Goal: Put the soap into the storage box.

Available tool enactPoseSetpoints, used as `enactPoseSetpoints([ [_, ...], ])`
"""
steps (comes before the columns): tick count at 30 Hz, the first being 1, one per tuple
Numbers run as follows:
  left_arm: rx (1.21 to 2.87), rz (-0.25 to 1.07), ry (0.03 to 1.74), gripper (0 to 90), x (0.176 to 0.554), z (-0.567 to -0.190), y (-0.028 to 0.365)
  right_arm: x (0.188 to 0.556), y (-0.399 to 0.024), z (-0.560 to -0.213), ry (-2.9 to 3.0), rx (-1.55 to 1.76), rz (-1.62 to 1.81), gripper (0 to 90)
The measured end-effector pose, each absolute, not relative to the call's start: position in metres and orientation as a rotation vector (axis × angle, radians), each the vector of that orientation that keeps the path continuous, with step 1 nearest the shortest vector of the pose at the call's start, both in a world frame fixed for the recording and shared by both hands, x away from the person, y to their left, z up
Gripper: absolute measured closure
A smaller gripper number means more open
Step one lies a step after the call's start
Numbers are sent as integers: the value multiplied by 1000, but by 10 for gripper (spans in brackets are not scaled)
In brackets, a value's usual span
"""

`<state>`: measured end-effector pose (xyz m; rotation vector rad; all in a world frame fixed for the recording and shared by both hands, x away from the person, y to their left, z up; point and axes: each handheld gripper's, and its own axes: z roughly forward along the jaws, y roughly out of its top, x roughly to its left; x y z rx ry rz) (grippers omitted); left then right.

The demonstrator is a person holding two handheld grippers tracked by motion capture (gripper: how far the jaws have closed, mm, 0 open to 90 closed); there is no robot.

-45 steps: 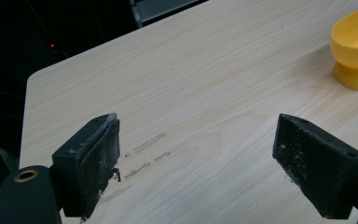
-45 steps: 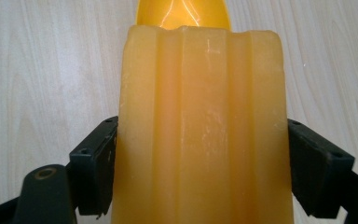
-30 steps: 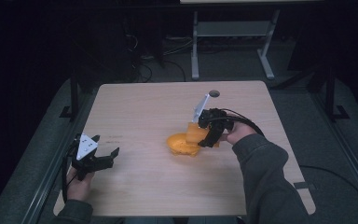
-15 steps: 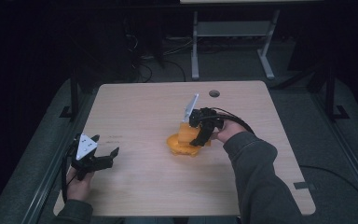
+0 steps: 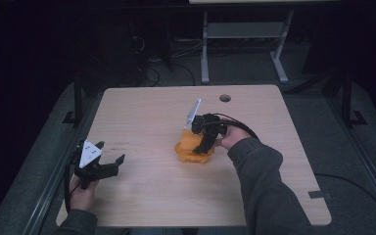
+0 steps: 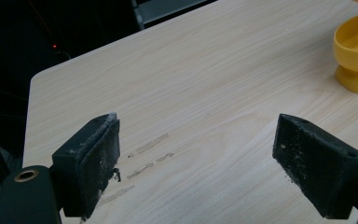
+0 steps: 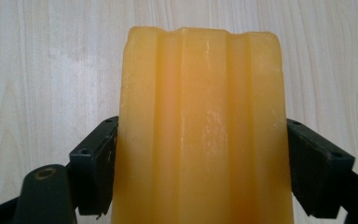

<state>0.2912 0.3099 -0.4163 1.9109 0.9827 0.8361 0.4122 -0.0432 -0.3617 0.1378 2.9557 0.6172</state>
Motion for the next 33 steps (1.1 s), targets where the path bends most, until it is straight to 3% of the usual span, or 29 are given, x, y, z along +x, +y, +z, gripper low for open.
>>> enactPoseSetpoints([
  [33, 1908, 842, 979, 141, 291, -416, 311, 416, -31, -379, 2992, 128, 635, 206],
])
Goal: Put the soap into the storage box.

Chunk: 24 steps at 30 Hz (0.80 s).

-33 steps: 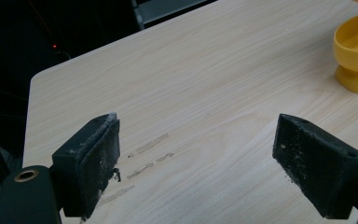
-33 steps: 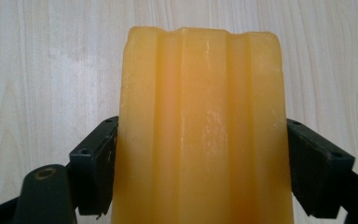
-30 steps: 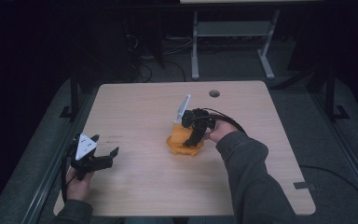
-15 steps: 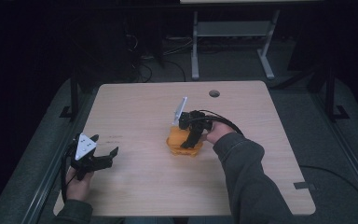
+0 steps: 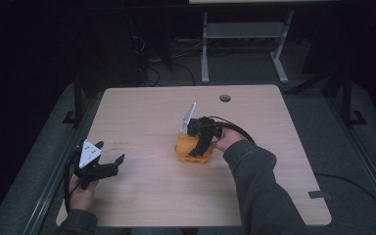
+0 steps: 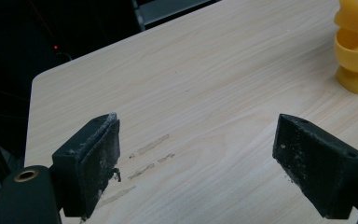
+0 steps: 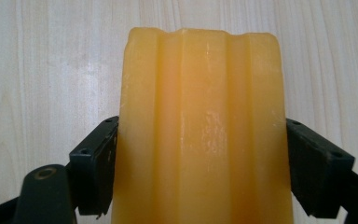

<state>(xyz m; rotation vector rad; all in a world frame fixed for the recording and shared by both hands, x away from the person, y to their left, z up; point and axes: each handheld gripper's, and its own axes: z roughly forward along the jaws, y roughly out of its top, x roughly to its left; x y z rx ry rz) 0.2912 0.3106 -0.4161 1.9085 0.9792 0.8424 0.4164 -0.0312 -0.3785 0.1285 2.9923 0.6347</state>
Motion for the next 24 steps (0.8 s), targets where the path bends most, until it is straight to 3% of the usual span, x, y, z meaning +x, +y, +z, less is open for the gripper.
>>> enactPoseSetpoints([
  [24, 1906, 842, 983, 141, 291, -416, 311, 418, -31, -384, 2993, 140, 659, 206],
])
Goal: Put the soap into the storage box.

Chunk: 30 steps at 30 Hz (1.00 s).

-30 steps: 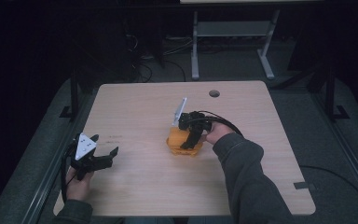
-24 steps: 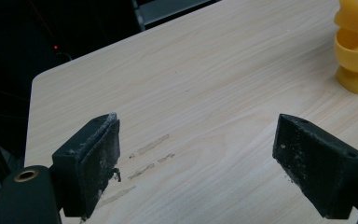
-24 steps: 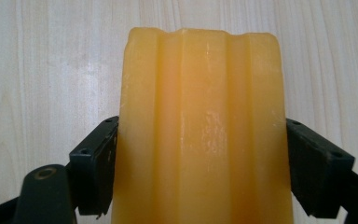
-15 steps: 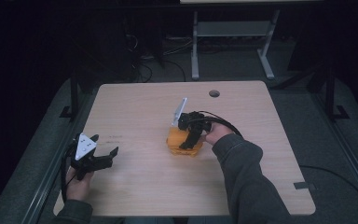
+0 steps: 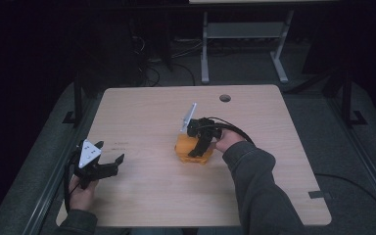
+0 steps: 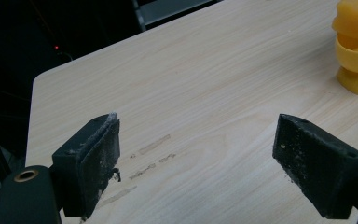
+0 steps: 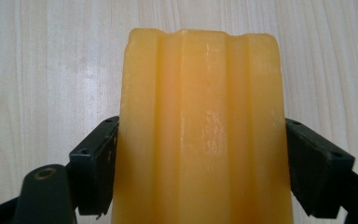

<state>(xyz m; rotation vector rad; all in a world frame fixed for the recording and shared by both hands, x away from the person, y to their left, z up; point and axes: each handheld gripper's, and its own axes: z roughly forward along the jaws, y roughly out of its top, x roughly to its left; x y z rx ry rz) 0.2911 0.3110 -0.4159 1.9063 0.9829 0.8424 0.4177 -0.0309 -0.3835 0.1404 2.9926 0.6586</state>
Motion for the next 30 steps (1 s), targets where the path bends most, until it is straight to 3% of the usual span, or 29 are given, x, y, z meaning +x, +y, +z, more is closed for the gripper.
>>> enactPoseSetpoints([
  [30, 1906, 846, 982, 142, 291, -416, 311, 421, -33, -390, 3008, 186, 676, 205],
])
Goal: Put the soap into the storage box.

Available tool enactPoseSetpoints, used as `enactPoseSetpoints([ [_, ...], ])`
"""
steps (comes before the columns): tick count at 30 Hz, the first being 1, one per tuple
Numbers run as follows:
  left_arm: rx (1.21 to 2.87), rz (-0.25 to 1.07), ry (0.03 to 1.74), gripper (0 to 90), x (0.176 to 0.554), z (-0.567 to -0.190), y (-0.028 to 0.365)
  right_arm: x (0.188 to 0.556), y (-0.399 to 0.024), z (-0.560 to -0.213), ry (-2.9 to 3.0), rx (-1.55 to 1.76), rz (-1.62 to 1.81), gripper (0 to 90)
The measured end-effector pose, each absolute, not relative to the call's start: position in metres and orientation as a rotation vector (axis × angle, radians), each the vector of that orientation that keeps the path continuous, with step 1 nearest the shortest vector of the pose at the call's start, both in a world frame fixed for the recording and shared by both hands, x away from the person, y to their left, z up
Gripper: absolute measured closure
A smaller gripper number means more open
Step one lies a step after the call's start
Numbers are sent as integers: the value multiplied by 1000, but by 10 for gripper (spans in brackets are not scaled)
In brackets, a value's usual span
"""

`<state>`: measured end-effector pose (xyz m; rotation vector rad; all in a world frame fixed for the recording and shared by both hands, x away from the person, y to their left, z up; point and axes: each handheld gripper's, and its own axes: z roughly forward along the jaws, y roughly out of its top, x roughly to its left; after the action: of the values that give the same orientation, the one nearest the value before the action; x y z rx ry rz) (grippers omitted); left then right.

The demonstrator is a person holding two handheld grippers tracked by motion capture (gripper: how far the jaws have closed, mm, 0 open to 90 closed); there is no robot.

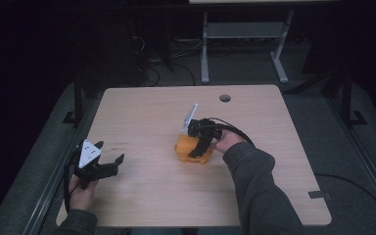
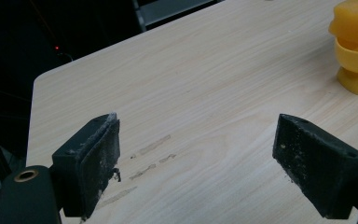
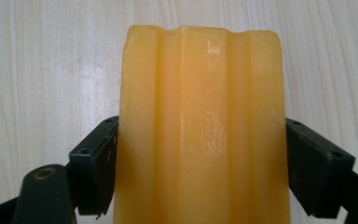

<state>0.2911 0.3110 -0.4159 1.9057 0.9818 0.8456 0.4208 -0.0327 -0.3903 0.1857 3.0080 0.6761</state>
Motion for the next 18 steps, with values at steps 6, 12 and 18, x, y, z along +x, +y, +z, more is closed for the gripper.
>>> enactPoseSetpoints([
  [6, 1904, 847, 980, 141, 291, -416, 311, 421, -35, -392, 3005, 223, 705, 202],
  [12, 1905, 846, 981, 141, 291, -416, 310, 422, -35, -392, 3013, 238, 697, 200],
  [18, 1905, 847, 982, 141, 291, -416, 310, 422, -35, -393, 3024, 262, 693, 195],
])
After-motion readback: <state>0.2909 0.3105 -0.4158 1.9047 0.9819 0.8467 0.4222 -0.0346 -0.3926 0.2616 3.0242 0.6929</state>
